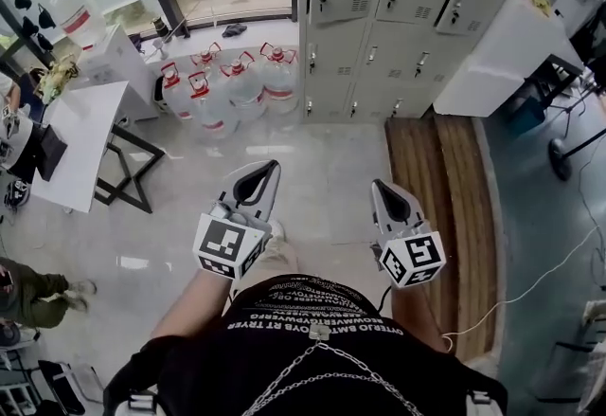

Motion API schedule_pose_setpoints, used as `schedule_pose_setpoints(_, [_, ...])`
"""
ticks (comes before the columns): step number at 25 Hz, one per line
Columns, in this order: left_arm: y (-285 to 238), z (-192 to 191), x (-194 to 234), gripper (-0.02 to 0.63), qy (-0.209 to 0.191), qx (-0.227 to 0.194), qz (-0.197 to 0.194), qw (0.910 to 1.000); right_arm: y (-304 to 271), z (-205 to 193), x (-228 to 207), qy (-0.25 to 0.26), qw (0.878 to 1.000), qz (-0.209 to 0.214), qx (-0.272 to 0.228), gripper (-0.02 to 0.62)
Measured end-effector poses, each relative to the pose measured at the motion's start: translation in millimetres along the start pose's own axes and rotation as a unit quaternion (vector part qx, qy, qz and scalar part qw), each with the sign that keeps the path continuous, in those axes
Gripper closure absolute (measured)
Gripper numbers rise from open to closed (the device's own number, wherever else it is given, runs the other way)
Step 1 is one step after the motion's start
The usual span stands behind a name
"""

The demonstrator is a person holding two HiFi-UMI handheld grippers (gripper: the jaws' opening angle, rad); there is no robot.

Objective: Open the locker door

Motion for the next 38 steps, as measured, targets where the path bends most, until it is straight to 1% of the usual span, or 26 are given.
schedule_pose_setpoints(6, [-37,4,22,0.603,0.001,-0.007,-0.029,0.9995,-18,11,-13,0.002,1.0,-0.028,0.0,0.598])
schedule_pose_setpoints(10, [-58,7,46,0.603,-0.006,-0.013,-0.044,0.9989,-45,19,-14,0.005,0.999,-0.033,0.007,0.598])
schedule_pose_setpoints(18, [-93,9,108,0.603,0.001,-0.018,-0.041,0.999,-115,40,-15,0.018,1.0,-0.018,0.009,0.598])
schedule_pose_setpoints(26, [-129,4,166,0.603,0.014,-0.004,-0.043,0.999,-183,58,-25,0.017,0.999,-0.02,0.021,0.598])
schedule_pose_setpoints(33, [-150,4,228,0.603,0.021,-0.005,-0.025,0.9995,-248,78,-23,0.032,0.999,-0.006,0.028,0.598])
schedule_pose_setpoints(38, [-166,0,265,0.603,0.023,-0.003,-0.029,0.9993,-291,89,-19,0.041,0.999,-0.003,0.021,0.598])
Point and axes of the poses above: the fingertips, and each gripper's own axes: y backward along the fingers, x to its left, z out of its top, the point moved 9 cm from there along y, backward along the fingers, and after that the axes turned 1 degree about z, right-handed, at the moved point
